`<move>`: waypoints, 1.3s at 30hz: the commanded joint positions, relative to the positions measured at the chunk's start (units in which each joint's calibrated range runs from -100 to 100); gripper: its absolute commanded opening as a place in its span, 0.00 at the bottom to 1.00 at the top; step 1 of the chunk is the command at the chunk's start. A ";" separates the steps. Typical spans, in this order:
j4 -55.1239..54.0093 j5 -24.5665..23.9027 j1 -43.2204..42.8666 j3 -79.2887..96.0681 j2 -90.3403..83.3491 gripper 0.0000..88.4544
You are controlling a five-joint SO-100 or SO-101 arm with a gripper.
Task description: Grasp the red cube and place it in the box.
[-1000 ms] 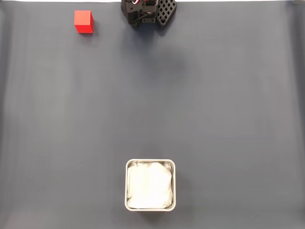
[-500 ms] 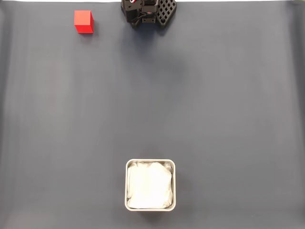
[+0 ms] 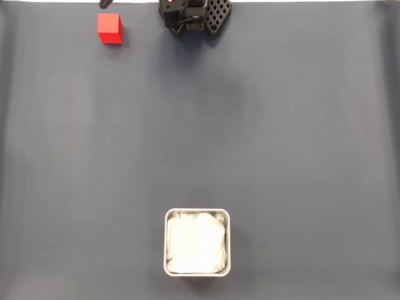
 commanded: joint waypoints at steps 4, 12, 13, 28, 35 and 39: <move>-4.57 -0.44 0.82 1.25 1.31 0.20; -7.77 -0.83 0.82 5.08 1.66 0.22; -8.26 -0.83 0.82 5.72 1.66 0.23; -14.90 -1.42 1.53 10.00 3.82 0.25; -16.78 -0.78 3.16 11.83 4.00 0.26; -17.44 -0.44 4.01 12.56 3.91 0.27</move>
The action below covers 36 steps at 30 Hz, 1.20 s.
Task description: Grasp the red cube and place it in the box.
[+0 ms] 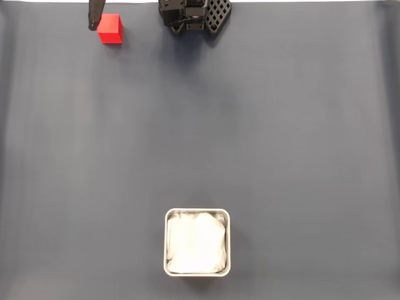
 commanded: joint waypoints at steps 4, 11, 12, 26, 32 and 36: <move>-2.27 1.12 2.34 1.27 -0.17 0.27; -4.32 1.42 2.83 3.82 -0.69 0.28; -4.56 1.47 2.83 4.28 -0.95 0.28; -9.73 2.25 2.55 11.12 -4.07 0.29; -12.43 2.64 2.76 13.68 -3.99 0.29; -13.33 2.74 2.83 14.86 -3.99 0.29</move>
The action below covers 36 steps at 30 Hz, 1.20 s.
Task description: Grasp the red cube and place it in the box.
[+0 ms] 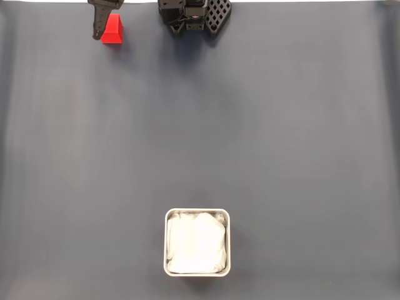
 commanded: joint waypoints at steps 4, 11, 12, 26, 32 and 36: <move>-2.55 0.83 0.76 1.68 -1.29 0.30; -3.86 1.32 0.76 3.50 -1.73 0.30; -3.86 1.42 0.76 3.77 -1.99 0.30; -3.53 1.90 0.33 8.43 -7.36 0.30; -3.78 1.47 -0.24 9.71 -8.83 0.30; -4.19 1.22 -0.45 10.25 -8.74 0.30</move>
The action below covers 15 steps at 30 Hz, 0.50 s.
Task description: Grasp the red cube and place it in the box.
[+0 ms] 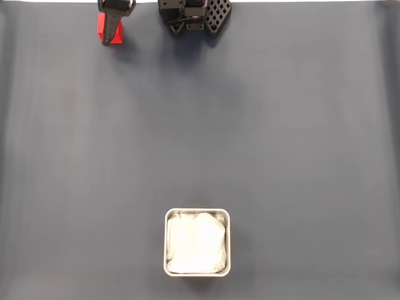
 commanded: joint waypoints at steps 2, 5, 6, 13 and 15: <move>-1.01 -0.44 -0.59 0.04 -0.67 0.29; -1.01 -0.29 -0.59 0.40 -0.75 0.28; -1.01 -0.20 -0.59 0.59 -0.84 0.28; -1.91 0.44 -0.59 2.41 -2.31 0.27; -1.99 0.63 -0.59 2.78 -2.49 0.27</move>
